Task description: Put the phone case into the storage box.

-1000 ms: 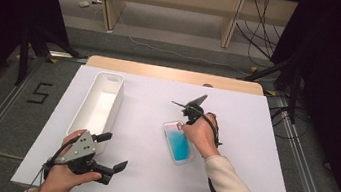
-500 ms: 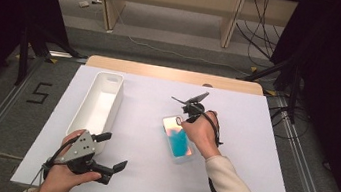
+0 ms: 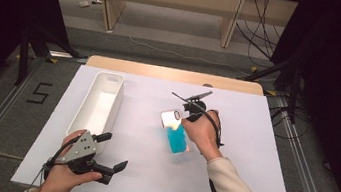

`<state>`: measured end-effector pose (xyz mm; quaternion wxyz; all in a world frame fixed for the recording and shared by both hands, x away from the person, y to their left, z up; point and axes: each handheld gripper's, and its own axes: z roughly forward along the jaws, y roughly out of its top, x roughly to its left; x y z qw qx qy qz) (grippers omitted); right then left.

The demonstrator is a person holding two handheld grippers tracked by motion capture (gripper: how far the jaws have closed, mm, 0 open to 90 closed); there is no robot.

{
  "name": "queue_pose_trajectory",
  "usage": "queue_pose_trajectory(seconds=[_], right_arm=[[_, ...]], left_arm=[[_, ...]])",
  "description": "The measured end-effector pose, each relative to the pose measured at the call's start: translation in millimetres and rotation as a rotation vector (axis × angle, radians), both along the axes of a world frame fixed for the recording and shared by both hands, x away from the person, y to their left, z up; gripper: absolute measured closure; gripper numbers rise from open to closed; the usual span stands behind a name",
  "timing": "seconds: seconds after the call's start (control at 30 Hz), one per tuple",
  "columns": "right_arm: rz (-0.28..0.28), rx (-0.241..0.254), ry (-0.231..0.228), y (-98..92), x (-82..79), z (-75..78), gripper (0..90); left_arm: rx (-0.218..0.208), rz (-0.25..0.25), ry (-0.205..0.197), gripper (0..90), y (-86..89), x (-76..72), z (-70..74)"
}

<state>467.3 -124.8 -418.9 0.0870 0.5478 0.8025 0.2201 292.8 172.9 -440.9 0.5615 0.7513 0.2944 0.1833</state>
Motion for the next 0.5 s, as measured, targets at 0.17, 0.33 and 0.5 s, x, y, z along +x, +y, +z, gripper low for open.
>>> queue_pose_trajectory(seconds=[0.17,0.33,0.5], right_arm=[[0.0,0.038,-0.028,0.7,-4.0,5.5,89.0],[0.043,0.04,-0.118,-2.3,-4.1,7.5,89.1],[0.036,0.072,-0.157,-2.2,-6.4,11.3,89.0]], left_arm=[[0.001,0.001,-0.002,1.4,-0.3,-0.1,-0.1],[0.018,0.011,-0.002,1.6,0.1,-0.2,0.1],[0.023,0.011,-0.001,2.0,0.4,0.0,0.1]])
